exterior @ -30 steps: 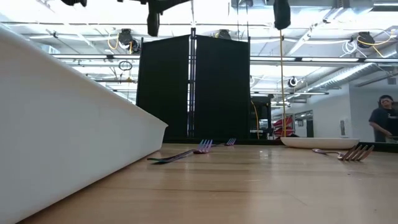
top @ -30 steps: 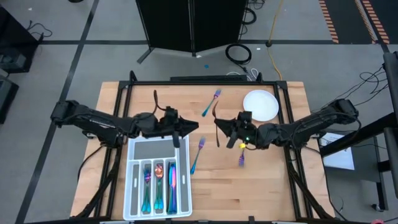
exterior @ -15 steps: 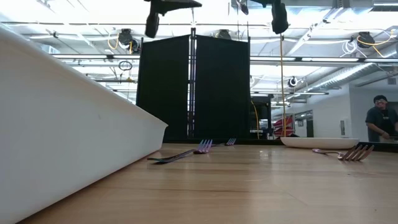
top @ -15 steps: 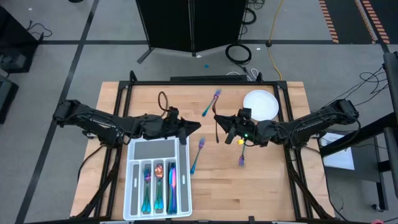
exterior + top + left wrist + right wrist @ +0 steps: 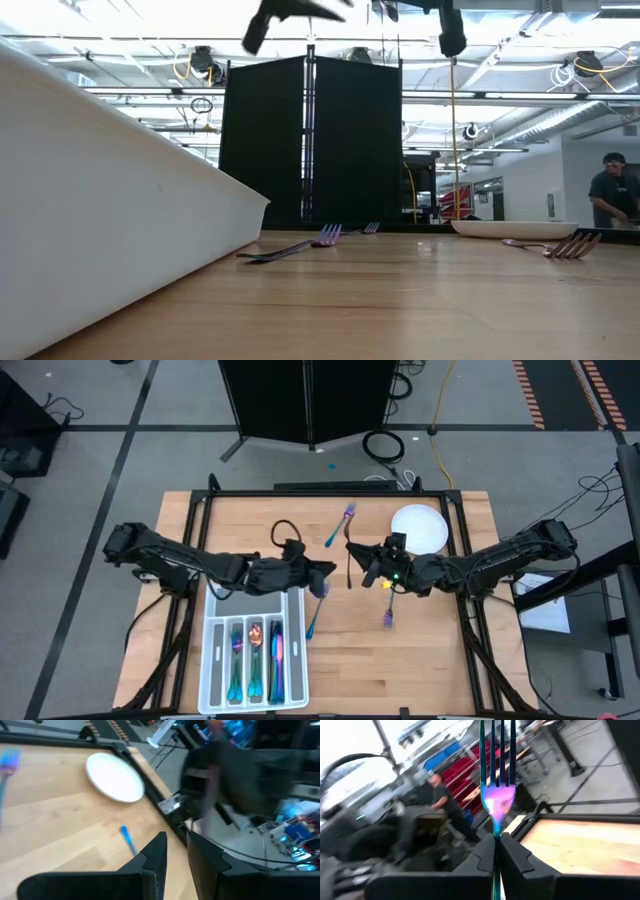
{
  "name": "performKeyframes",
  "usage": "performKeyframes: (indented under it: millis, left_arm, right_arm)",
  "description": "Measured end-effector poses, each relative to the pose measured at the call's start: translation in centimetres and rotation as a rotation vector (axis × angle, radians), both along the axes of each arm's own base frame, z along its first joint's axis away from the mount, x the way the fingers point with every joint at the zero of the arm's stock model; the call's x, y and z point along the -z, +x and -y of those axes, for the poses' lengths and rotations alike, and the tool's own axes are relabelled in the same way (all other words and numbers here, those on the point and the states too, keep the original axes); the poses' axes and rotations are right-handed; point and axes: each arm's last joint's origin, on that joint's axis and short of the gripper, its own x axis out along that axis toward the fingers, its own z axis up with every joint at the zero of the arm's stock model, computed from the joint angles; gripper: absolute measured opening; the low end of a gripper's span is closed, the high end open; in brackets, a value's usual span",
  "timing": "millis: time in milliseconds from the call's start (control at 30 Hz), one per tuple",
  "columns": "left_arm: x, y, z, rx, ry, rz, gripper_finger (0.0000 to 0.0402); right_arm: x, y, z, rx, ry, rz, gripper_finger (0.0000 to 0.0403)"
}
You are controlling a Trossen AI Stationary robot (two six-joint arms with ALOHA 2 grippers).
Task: Sort silverware
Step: Put the bottom right iridescent fork into the cutlery tray
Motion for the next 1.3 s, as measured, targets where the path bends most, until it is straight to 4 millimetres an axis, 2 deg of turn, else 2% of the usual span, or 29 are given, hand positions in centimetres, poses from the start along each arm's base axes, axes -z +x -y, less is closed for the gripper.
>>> performKeyframes:
  millis: [133, 400, 600, 967, 1300]
  left_arm:
    - [-0.8, 1.0, 0.1, 0.022, 0.048, -0.009, 0.0075]
    - [-1.7, 1.6, -2.1, 0.042, 0.043, -0.027, 0.0075]
    - [-0.6, 3.0, -3.2, 0.163, 0.011, -0.055, 0.0075]
    - [-0.6, 3.2, -5.3, 0.148, 0.000, -0.052, 0.0075]
    - [0.2, 4.0, -5.5, 0.164, -0.007, -0.043, 0.0075]
  right_arm:
    - [0.0, -0.1, 0.2, 0.089, 0.025, 0.008, 0.0000]
    - [0.4, -0.1, 0.3, 0.121, 0.060, 0.003, 0.0000]
    - [1.0, -0.1, 0.4, 0.168, 0.079, -0.027, 0.0000]
    - [1.2, 0.0, 0.5, 0.172, 0.113, -0.021, 0.0000]
    - [1.5, 0.0, 1.0, 0.195, 0.124, -0.039, 0.0000]
